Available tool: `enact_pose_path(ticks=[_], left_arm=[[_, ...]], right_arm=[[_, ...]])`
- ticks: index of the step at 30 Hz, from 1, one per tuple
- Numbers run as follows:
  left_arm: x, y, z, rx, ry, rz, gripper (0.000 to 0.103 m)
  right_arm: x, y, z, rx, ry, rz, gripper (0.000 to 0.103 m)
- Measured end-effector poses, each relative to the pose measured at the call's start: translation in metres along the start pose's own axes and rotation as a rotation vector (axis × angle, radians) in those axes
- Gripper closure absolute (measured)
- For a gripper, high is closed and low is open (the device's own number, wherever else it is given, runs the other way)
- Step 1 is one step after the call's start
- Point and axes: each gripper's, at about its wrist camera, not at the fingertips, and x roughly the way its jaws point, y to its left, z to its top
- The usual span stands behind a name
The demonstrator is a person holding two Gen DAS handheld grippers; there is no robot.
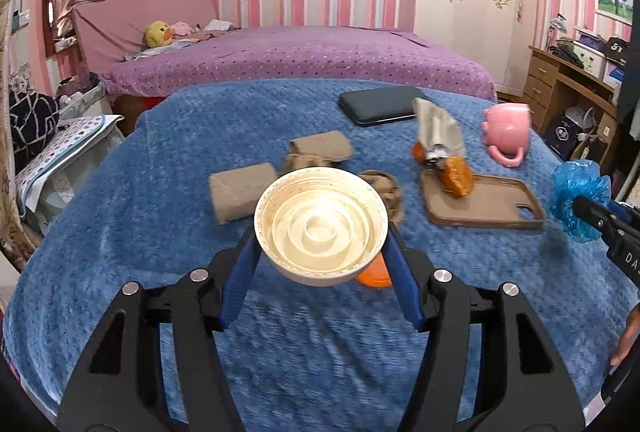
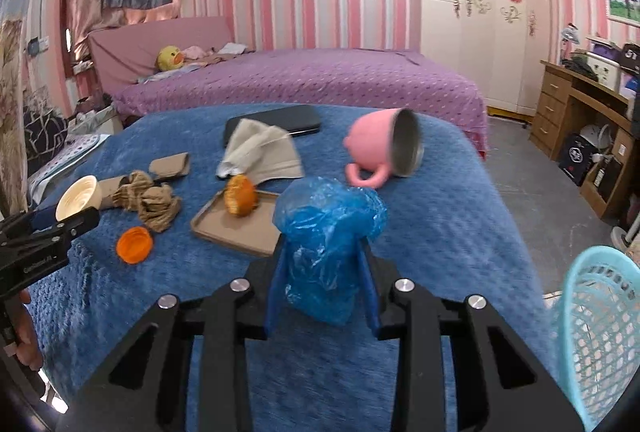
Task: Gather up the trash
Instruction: 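Carry the lid and blue bag with both tools over the basket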
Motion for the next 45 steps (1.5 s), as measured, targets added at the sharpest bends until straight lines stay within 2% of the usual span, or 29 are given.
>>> enact_pose_path(ticks=[9,28,36,45], left_arm=[[-0.01,-0.041,-0.004,0.048,-0.011,-0.052,0.043],[-0.01,-0.1,-0.02,0.108,0.004,-0.116,0.043],[-0.01,-0.13,-0.017,0.145,-0.011,-0.144,0.043],[-0.019,-0.198,-0.017,0.204,-0.024,-0.242,0.043]], right_arm=[[-0.019,-0.049,-0.004,-0.004,-0.015,-0.096,0.07],[-0.044,-0.123,-0.014,0.043,-0.032,-0.215,0.07],[-0.06,-0.169,-0.021,0.092,-0.039,-0.278,0.07],[-0.077,-0.226,-0.033,0.157,-0.038,-0.376,0.07]])
